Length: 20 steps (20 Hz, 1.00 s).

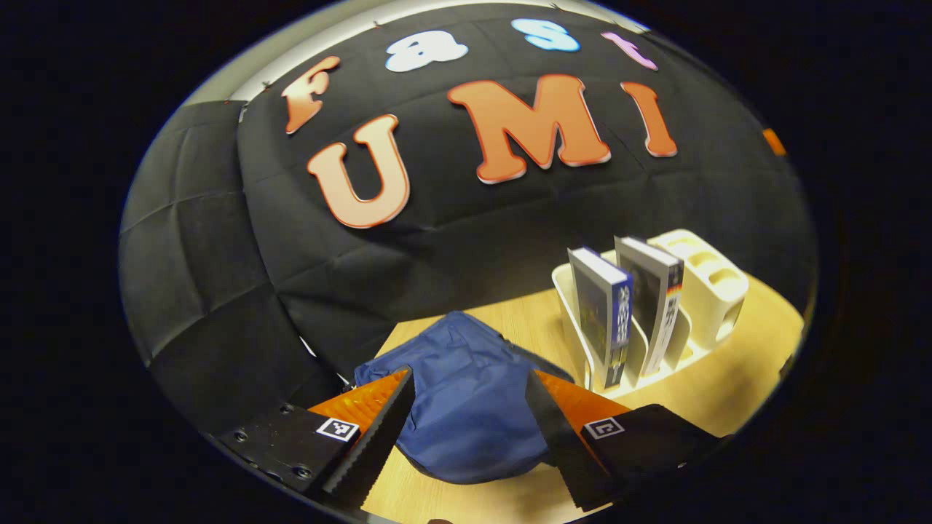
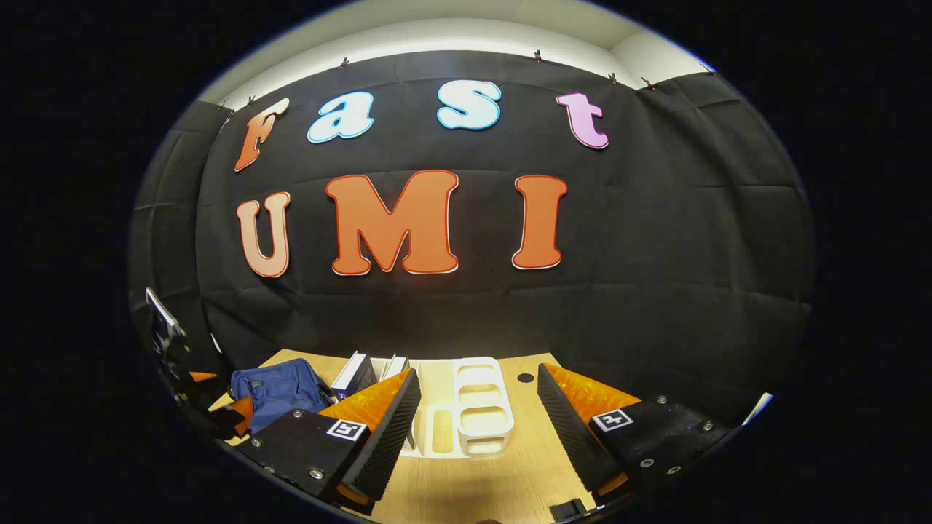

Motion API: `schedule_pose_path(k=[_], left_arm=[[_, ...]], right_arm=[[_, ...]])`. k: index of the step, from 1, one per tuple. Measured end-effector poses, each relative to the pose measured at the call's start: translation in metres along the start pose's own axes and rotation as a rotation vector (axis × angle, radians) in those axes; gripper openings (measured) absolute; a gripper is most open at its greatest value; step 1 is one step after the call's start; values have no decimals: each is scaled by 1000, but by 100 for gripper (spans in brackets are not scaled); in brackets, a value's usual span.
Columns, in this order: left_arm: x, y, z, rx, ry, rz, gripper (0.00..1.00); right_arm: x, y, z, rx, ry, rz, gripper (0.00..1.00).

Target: Open the schoolbag, grab two books from the bookshelf and put them into the schoolbag.

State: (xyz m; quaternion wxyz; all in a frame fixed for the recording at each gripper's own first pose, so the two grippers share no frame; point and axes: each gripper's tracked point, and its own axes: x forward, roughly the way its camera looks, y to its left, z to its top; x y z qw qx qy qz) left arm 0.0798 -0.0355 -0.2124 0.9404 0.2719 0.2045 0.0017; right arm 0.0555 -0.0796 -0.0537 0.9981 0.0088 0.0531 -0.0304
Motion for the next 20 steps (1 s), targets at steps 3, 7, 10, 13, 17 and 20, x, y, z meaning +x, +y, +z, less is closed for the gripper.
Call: schedule_pose_path(k=[3,7,10,13,17,20], left_arm=[[13,-29,-32,178,32,-19,96],[34,-73,-73,305,66,-93,95],[44,-101,-104,378,109,-139,95],[56,-116,-132,422,160,-188,97],[66,-102,-152,536,206,-167,97],[62,-95,-140,548,191,-166,97]], right_arm=[[1,-13,-11,17,33,-30,96],[0,-33,-26,12,78,-82,96],[-2,-45,-35,8,102,-112,96],[-3,-53,-45,16,136,-125,97],[-2,-61,-55,11,160,-134,97],[2,-62,-62,25,176,-125,97]])
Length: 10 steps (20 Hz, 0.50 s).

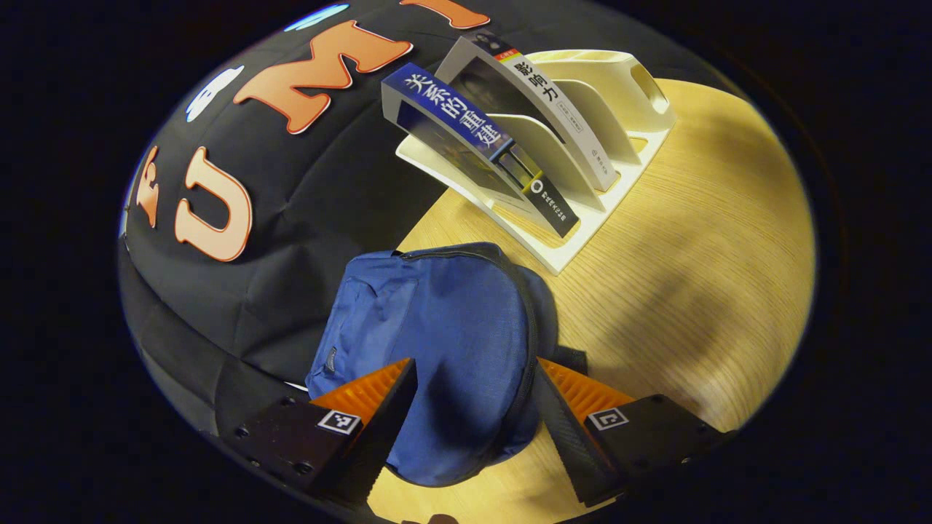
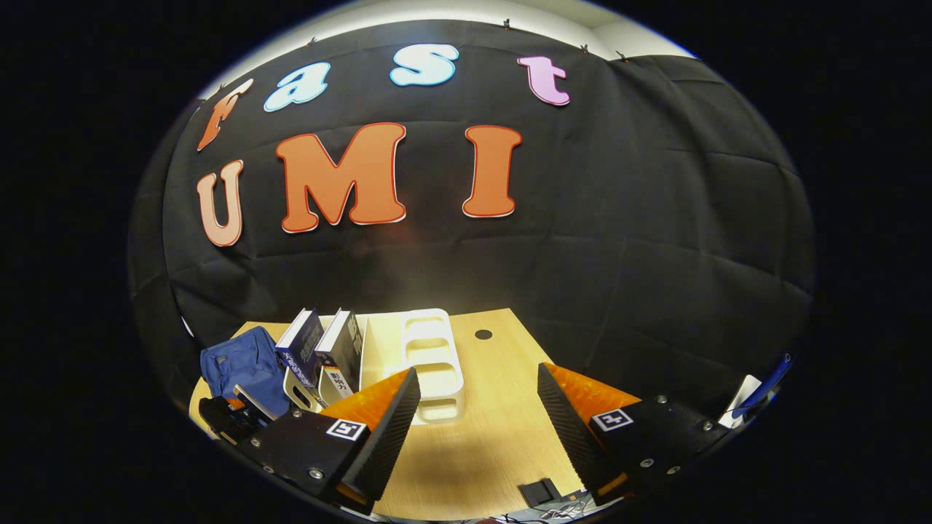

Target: Open the schoolbag, grab two books from the bookshelf and put them into the schoolbag.

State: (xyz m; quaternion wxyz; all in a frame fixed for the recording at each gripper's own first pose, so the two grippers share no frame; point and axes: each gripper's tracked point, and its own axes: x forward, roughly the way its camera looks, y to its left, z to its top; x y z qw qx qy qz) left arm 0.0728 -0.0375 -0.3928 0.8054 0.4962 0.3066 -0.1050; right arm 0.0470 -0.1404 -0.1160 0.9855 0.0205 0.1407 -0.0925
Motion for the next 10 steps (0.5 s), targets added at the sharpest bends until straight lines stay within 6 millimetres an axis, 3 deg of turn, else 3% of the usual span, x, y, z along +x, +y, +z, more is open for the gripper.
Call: schedule_pose_path(k=[4,7,10], left_arm=[[-4,31,2,35,1,63,97],[0,29,-10,11,68,36,97],[3,23,-12,11,82,20,39]], right_arm=[[9,5,-5,26,13,27,97],[14,9,-9,43,25,43,97],[16,7,-8,46,23,42,97]])
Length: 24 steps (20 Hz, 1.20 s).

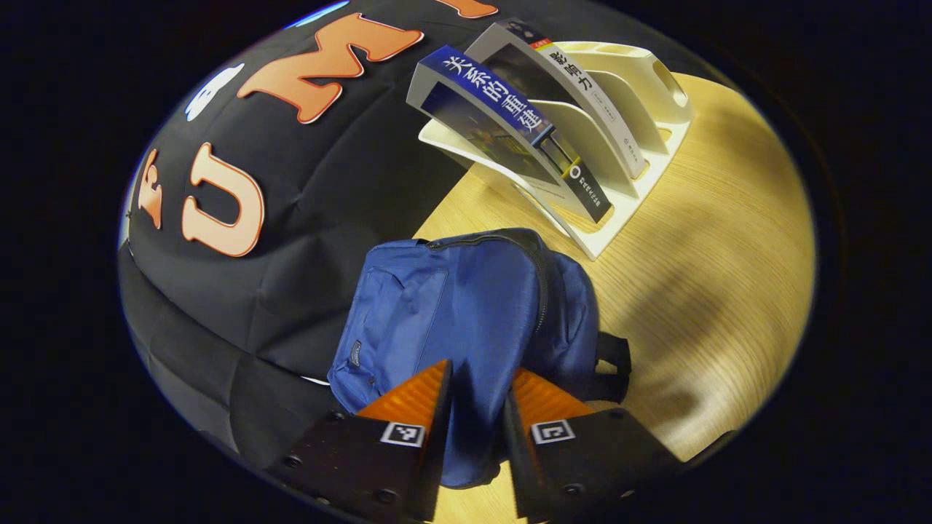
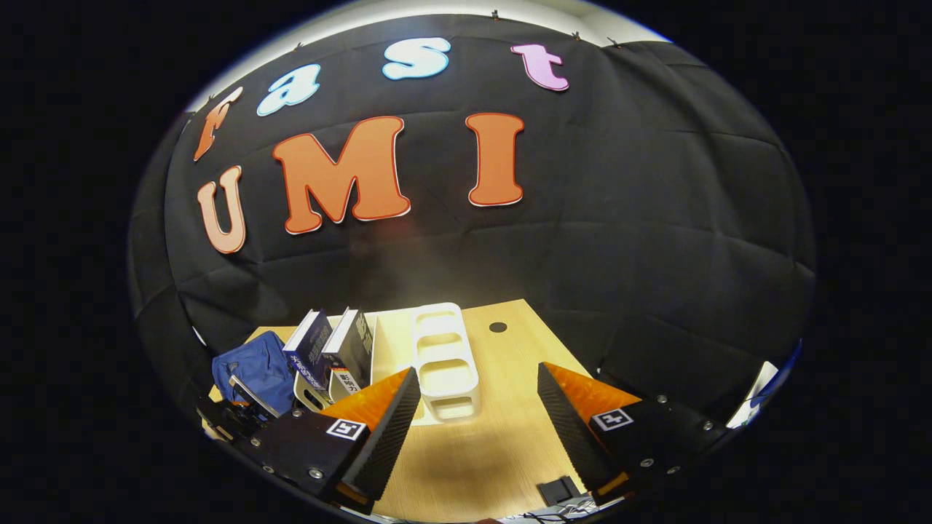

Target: Open the schoolbag, grab two books from the bookshelf and put them into the schoolbag.

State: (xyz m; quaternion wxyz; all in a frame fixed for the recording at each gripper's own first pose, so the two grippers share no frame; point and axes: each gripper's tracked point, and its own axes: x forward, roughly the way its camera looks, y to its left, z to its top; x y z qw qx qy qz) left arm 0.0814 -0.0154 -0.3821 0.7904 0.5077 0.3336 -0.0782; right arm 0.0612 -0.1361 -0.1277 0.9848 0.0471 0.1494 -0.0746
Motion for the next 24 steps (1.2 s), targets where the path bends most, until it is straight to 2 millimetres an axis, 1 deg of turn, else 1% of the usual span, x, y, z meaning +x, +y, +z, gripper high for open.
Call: schedule_pose_path(k=[1,2,3,5,7,8,10,13,14,15,17,19,21,22,24], left_arm=[[-1,-4,-4,9,37,-16,41],[4,-4,-5,10,49,-15,3],[2,-5,-4,24,66,-25,6],[0,-5,-2,61,83,-56,4],[-5,-4,0,55,107,-119,4],[-10,-1,1,42,118,-155,4],[-12,7,8,6,125,-207,4],[-17,23,16,-24,137,-302,3],[-22,31,20,-46,142,-343,2],[-25,40,25,-59,146,-388,2],[-31,64,34,-72,139,-470,2],[-33,89,40,-56,123,-543,2],[-29,114,47,-51,116,-608,2],[-29,123,48,-56,115,-642,2],[-22,141,50,-43,102,-696,2]], right_arm=[[0,-2,0,-1,-2,-1,97],[0,-4,0,-3,-3,-5,97],[1,-5,0,-4,-6,-3,97],[2,-4,1,-5,-13,10,97],[5,1,-1,-2,-7,36,97],[6,5,0,6,-2,54,97],[6,20,6,37,-4,99,97],[8,34,19,25,-34,100,96],[8,39,23,18,-47,91,97],[7,45,28,16,-60,81,97],[9,58,34,23,-69,54,97],[11,75,33,14,-59,25,97],[13,100,38,-20,-63,15,97],[14,116,40,-37,-58,23,97],[20,153,38,-68,-19,67,97]])
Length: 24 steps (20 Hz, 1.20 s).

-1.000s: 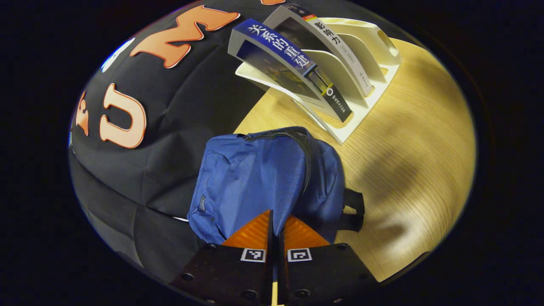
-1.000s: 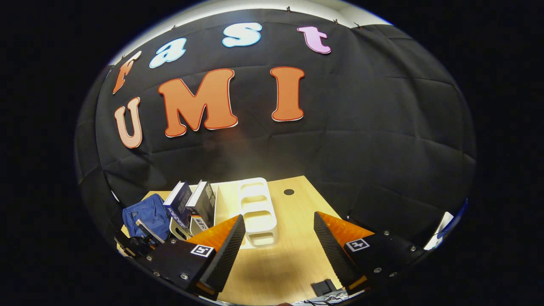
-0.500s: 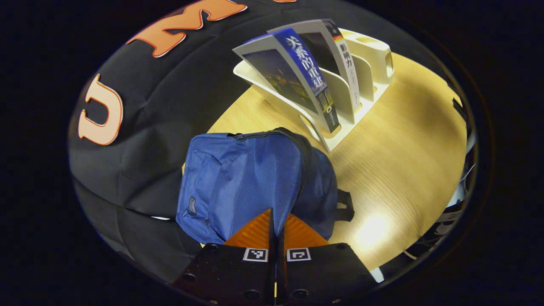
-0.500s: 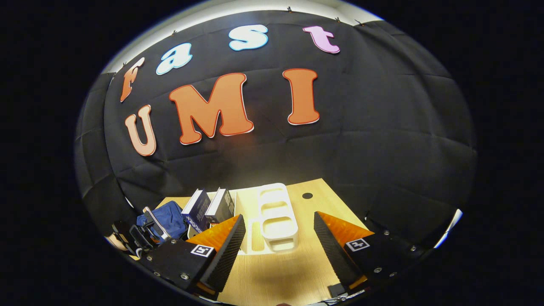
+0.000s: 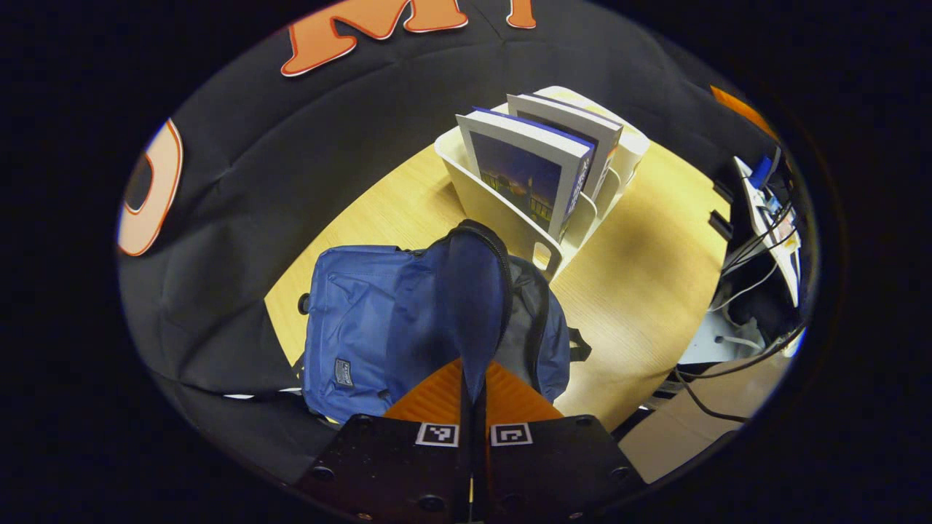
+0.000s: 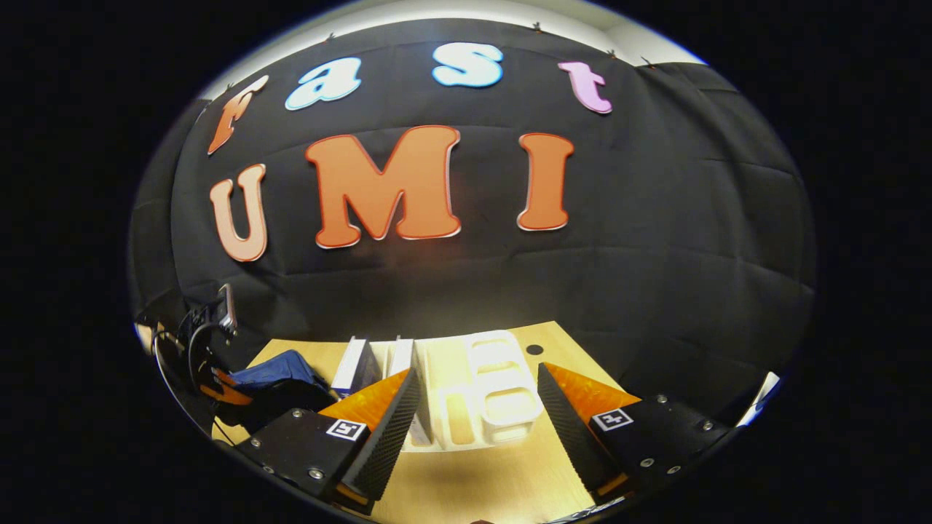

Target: Open the schoolbag, grab two books from the bookshelf and put them into the schoolbag.

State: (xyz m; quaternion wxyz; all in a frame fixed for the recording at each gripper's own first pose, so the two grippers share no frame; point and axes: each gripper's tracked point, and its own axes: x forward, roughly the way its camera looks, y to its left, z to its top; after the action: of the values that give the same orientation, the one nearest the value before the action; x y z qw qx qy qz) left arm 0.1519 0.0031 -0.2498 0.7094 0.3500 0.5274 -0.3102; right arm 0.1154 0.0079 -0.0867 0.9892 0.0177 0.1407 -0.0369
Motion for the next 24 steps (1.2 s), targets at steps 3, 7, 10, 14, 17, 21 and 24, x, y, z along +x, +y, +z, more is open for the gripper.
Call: schedule_pose_path(k=[3,7,10,14,17,21,24], left_arm=[[-5,7,3,-26,-22,-73,2],[-5,18,4,-16,-58,-124,2],[-9,21,2,-10,-75,-156,2],[-5,25,-1,-25,-77,-195,2],[-1,29,0,-22,-77,-211,2],[2,31,-2,-10,-77,-226,2],[6,33,-5,-19,-74,-238,2]], right_arm=[[20,56,-3,-8,126,114,97],[56,122,-1,63,365,265,97],[91,143,-9,48,556,269,97],[136,170,-24,4,780,256,97],[160,177,-48,-41,918,216,97],[172,181,-82,-118,1031,177,98],[182,180,-95,-146,1061,153,98]])
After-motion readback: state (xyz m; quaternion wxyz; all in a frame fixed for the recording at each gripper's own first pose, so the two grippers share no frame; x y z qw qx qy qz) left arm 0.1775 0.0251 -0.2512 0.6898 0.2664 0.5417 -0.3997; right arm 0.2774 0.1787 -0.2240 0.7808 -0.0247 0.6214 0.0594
